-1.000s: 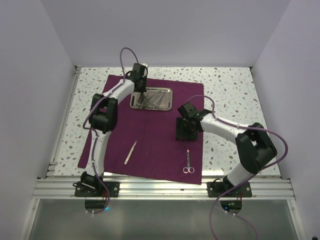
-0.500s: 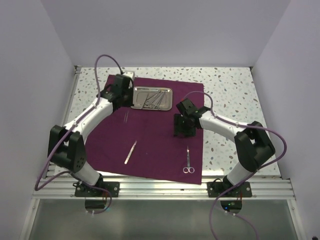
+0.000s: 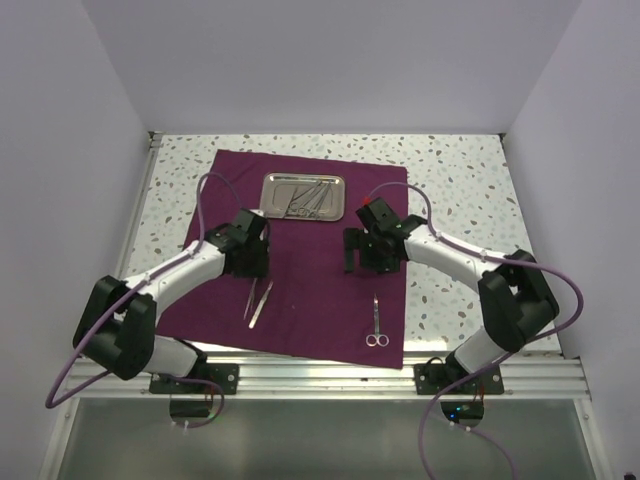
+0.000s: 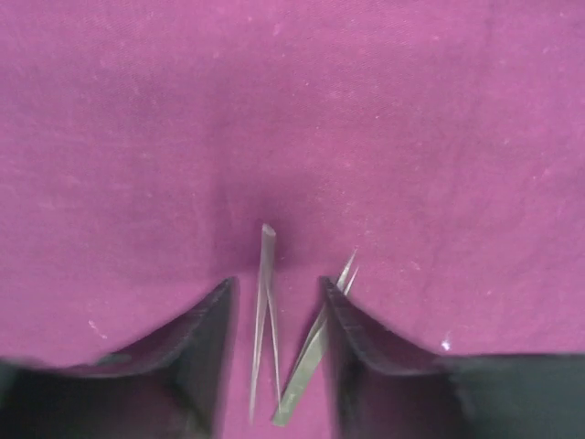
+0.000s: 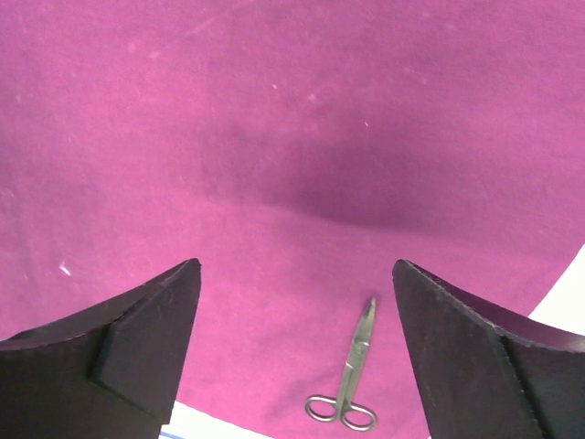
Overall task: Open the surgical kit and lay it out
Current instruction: Place the medical item in the surgical kit, then pick up the medical item from the container.
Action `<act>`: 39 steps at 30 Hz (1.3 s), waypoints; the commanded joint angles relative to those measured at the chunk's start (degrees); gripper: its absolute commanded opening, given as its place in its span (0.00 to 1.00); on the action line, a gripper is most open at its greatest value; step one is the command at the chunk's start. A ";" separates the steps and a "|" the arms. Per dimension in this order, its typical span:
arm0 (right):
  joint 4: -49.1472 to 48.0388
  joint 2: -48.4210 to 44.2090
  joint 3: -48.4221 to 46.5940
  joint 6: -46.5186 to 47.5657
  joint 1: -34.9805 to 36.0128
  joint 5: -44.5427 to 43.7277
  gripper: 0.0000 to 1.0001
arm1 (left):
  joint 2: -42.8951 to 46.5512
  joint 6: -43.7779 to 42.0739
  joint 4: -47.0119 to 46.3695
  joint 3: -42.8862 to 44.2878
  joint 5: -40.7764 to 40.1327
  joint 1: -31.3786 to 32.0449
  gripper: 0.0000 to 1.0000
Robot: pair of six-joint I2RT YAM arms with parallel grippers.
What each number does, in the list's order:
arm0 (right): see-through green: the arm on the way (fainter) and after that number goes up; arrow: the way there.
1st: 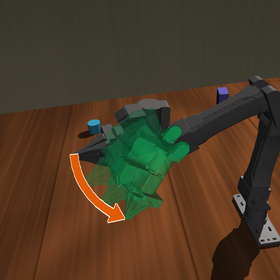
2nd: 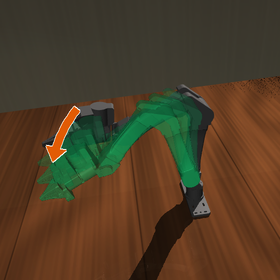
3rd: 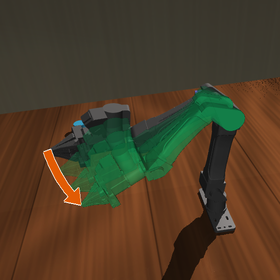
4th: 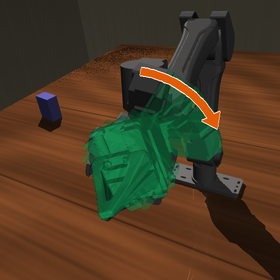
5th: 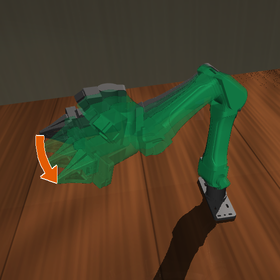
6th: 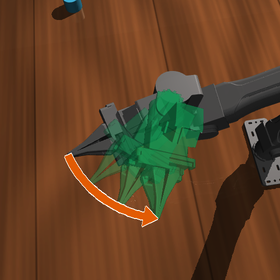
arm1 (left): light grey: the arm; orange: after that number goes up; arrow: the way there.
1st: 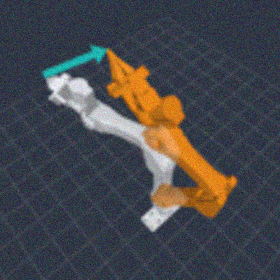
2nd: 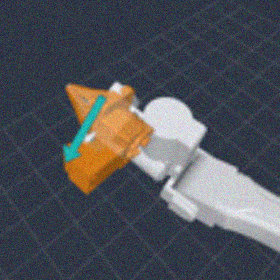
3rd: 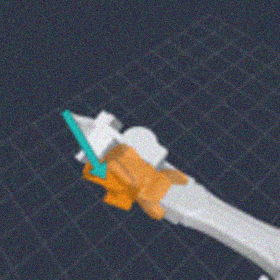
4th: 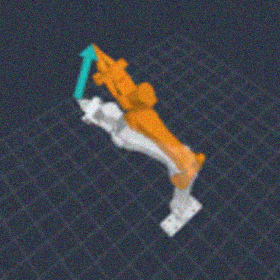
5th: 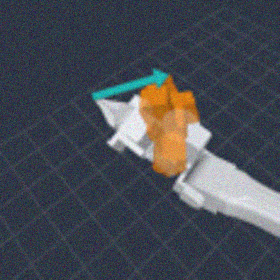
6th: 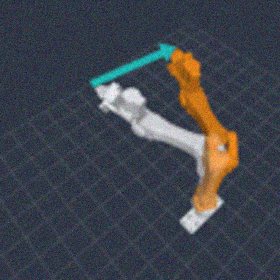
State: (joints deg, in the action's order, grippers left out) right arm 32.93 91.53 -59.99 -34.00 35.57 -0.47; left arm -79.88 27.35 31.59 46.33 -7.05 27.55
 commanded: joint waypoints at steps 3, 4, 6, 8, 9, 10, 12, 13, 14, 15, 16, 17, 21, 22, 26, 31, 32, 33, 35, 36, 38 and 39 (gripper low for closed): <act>0.47 -4.60 1.01 1.22 -0.50 -1.11 0.92 | -0.36 -1.33 -0.74 8.68 -2.18 0.40 0.58; 0.56 -4.86 1.19 1.13 -0.59 -1.37 0.92 | -2.89 -2.03 -1.01 12.35 -2.61 0.31 0.59; 0.65 -5.22 1.97 1.04 -0.68 -1.55 0.93 | -6.50 -3.96 -1.80 16.67 -3.58 0.31 0.59; 0.73 -6.09 2.68 0.95 -0.77 -1.73 0.93 | -13.00 -5.55 -2.67 23.96 -4.11 0.40 0.59; 1.00 -6.36 2.86 0.78 -0.68 -1.90 0.93 | -15.46 -6.95 -2.94 29.21 -4.29 0.22 0.59; 1.09 -7.06 3.03 0.69 -0.68 -1.90 0.93 | -20.27 -7.57 -3.12 32.04 -4.46 0.14 0.59; 1.61 -7.59 3.47 0.60 -0.68 -2.43 0.94 | -25.22 -9.15 -3.38 40.28 -4.82 -0.21 0.59; 1.96 -8.03 3.56 0.51 -0.77 -2.52 0.94 | -29.94 -9.51 -3.38 42.94 -4.82 -0.56 0.59; 2.57 -8.38 3.73 0.51 -0.68 -2.78 0.94 | -32.34 -9.86 -3.38 45.58 -4.64 -1.09 0.58; 2.84 -8.64 3.82 0.51 -0.68 -3.13 0.94 | -34.71 -10.30 -3.38 50.83 -4.90 -1.44 0.58; 3.11 -8.82 4.00 0.43 -0.77 -3.22 0.94 | -39.34 -10.39 -2.69 53.40 -5.08 -2.06 0.57; 3.28 -9.26 4.44 0.34 -0.77 -3.31 0.94 | -41.83 -10.39 -1.90 56.39 -5.08 -2.32 0.56; 3.98 -9.61 4.88 0.16 -0.68 -4.45 0.94 | -54.03 -10.83 1.45 71.41 -5.78 -2.94 0.55; 4.16 -9.52 4.70 0.25 -0.68 -4.89 0.94 | -55.55 -10.92 2.41 73.36 -5.87 -3.03 0.55; 4.51 -9.52 4.70 0.69 -0.68 -5.86 0.93 | -59.86 -10.48 2.77 78.21 -5.79 -3.82 0.54; 4.43 -8.74 4.27 1.21 -0.77 -6.56 0.93 | -61.80 -10.39 1.54 78.65 -5.78 -4.87 0.52; 4.69 -8.56 3.83 1.30 -0.77 -6.65 0.93 | -62.15 -10.48 1.71 78.83 -5.61 -4.96 0.50; 4.69 -8.38 3.65 1.39 -0.85 -6.82 0.93 | -62.42 -10.48 1.80 78.74 -5.52 -5.05 0.47; 4.87 -7.94 3.12 1.65 -0.86 -7.09 0.93 | -62.42 -10.48 1.89 78.48 -5.43 -5.40 0.42; 4.95 -7.77 2.95 1.57 -0.86 -7.26 0.93 | -62.07 -10.57 1.81 77.78 -5.43 -5.49 0.37; 4.87 -7.59 2.68 1.57 -0.94 -7.35 0.93 | -61.72 -10.74 1.54 76.64 -5.26 -5.75 0.31; 4.95 -7.50 2.68 1.48 -0.86 -7.35 0.93 | -61.02 -10.83 1.28 75.07 -5.26 -5.75 0.28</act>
State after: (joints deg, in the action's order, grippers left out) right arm 36.75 84.01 -55.18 -33.23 34.85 -6.37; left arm -141.78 17.41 33.39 122.52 -12.03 22.50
